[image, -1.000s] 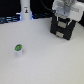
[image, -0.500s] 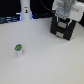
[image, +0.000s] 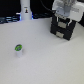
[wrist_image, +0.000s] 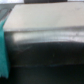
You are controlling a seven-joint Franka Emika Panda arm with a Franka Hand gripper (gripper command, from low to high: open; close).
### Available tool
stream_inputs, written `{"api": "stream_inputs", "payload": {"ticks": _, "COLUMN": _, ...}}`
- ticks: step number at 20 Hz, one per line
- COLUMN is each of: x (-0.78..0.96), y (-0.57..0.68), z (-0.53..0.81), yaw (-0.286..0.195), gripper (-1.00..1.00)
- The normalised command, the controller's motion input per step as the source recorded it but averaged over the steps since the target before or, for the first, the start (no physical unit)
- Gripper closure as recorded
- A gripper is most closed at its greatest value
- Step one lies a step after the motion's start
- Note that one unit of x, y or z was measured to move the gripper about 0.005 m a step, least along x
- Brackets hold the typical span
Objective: Open the kcup holder, insert the kcup into the holder, and close the kcup holder
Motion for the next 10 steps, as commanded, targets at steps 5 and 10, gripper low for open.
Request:
{"api": "stream_inputs", "payload": {"ticks": 5, "x": 0.88, "y": -0.10, "z": 0.24, "yaw": -0.058, "gripper": 1.00}}
{"api": "stream_inputs", "payload": {"ticks": 10, "x": 0.59, "y": -0.10, "z": 0.23, "yaw": -0.039, "gripper": 1.00}}
